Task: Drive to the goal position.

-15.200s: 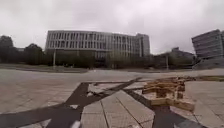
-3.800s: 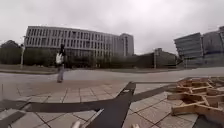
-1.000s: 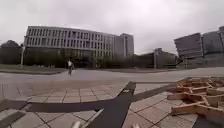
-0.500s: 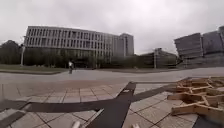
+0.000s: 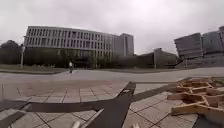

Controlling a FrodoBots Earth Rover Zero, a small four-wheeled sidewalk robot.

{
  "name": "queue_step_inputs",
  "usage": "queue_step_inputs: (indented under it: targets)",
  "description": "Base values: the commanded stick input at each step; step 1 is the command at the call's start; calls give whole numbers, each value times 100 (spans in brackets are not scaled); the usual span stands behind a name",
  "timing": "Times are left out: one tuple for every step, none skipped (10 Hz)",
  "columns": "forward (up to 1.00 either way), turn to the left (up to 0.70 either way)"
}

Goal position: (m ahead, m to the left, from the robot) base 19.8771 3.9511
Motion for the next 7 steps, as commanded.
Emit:
queue_step_inputs:
  targets:
    - [5, 0]
    - [5, 0]
    - [5, 0]
    - [5, 0]
    - [5, 0]
    - [5, 0]
    - [5, 0]
